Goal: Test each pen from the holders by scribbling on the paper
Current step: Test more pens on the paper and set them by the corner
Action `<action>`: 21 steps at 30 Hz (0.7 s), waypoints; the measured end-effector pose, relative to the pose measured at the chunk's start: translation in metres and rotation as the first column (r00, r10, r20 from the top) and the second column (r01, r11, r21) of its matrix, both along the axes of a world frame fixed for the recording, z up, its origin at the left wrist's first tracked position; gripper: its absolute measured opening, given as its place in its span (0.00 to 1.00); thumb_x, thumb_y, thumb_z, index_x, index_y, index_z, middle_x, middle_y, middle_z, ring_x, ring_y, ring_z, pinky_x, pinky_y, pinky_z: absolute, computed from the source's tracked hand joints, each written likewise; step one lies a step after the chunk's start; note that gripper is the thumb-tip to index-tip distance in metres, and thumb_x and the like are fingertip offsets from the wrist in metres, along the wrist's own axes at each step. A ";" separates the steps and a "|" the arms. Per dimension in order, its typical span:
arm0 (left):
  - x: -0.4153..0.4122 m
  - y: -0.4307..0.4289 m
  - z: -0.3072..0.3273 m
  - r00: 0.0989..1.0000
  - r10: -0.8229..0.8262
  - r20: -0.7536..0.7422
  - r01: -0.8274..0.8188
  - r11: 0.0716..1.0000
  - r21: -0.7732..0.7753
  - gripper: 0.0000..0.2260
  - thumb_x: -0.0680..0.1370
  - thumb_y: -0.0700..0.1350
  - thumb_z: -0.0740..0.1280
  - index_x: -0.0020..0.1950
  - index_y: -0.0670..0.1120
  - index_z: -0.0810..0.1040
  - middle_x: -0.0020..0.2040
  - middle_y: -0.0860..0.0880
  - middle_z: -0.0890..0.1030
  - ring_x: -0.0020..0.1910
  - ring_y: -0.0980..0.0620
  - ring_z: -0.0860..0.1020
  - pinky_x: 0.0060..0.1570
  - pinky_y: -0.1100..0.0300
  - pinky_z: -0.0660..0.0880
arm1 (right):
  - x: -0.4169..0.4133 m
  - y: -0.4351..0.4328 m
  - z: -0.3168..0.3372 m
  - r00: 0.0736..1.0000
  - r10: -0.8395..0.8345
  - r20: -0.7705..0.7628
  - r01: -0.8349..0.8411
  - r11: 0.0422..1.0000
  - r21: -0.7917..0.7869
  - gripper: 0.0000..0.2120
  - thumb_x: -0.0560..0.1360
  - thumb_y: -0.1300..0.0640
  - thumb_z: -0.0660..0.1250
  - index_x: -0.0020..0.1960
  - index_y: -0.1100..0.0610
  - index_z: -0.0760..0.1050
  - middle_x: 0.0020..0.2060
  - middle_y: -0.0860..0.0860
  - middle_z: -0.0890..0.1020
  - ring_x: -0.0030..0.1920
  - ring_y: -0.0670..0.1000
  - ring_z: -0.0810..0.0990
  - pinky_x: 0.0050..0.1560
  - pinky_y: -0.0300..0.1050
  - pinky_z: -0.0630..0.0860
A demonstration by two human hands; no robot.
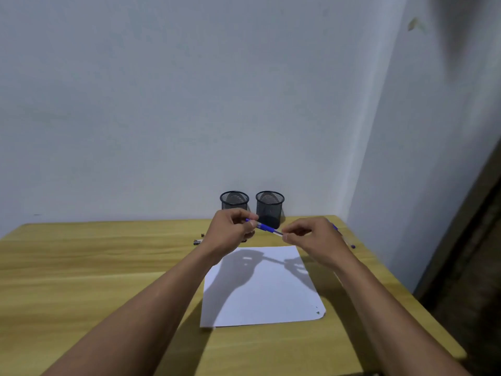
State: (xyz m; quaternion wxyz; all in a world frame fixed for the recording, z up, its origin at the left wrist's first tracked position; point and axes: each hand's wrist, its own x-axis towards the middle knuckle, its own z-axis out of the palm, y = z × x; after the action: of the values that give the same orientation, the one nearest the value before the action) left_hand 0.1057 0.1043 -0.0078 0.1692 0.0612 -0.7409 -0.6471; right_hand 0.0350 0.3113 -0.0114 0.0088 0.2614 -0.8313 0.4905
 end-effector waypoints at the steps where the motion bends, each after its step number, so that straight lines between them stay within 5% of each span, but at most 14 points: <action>1: -0.007 0.006 0.000 1.000 -0.009 0.002 0.009 1.000 -0.010 0.04 0.77 0.34 0.69 0.49 0.40 0.82 0.32 0.50 0.78 0.34 0.52 0.78 0.41 0.60 0.79 | -0.003 0.007 0.001 0.999 -0.016 -0.043 0.018 0.998 0.061 0.03 0.73 0.58 0.76 0.44 0.51 0.87 0.39 0.47 0.87 0.38 0.41 0.80 0.42 0.35 0.74; 6: -0.055 0.040 -0.010 0.999 -0.037 0.031 0.041 0.989 -0.142 0.16 0.73 0.45 0.74 0.59 0.43 0.81 0.39 0.51 0.83 0.41 0.53 0.81 0.51 0.53 0.81 | -0.022 0.046 -0.004 0.976 -0.181 -0.123 0.198 0.969 0.146 0.03 0.74 0.55 0.74 0.43 0.50 0.87 0.38 0.43 0.85 0.39 0.43 0.79 0.39 0.38 0.73; 10: -0.089 0.077 -0.026 0.997 -0.031 0.064 0.055 0.911 -0.408 0.19 0.75 0.50 0.73 0.64 0.43 0.79 0.53 0.50 0.84 0.49 0.55 0.80 0.45 0.68 0.74 | -0.049 0.081 -0.018 0.941 -0.322 -0.103 0.335 0.930 0.148 0.04 0.75 0.55 0.72 0.44 0.50 0.86 0.38 0.41 0.84 0.43 0.46 0.81 0.43 0.43 0.75; 14: -0.128 0.110 -0.042 0.984 -0.071 0.161 0.162 0.724 -0.671 0.27 0.75 0.57 0.71 0.69 0.46 0.75 0.64 0.47 0.80 0.62 0.49 0.78 0.61 0.57 0.73 | -0.085 0.108 -0.033 0.898 -0.429 -0.096 0.439 0.881 0.173 0.05 0.76 0.54 0.71 0.45 0.50 0.85 0.41 0.42 0.85 0.45 0.49 0.82 0.49 0.49 0.80; 21: -0.180 0.140 -0.060 0.950 -0.057 0.307 0.299 0.455 -0.839 0.32 0.72 0.66 0.66 0.72 0.52 0.71 0.71 0.46 0.73 0.69 0.45 0.71 0.66 0.47 0.71 | -0.142 0.124 -0.055 0.815 -0.570 -0.104 0.574 0.771 0.277 0.10 0.77 0.54 0.65 0.44 0.51 0.85 0.42 0.47 0.86 0.44 0.51 0.83 0.48 0.53 0.83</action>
State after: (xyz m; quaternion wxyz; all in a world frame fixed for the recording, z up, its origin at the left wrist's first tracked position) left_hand -0.0742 0.2438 -0.0676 0.0185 -0.0365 -0.9831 -0.1783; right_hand -0.1072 0.4354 -0.0667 0.1242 -0.0018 -0.9347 0.3329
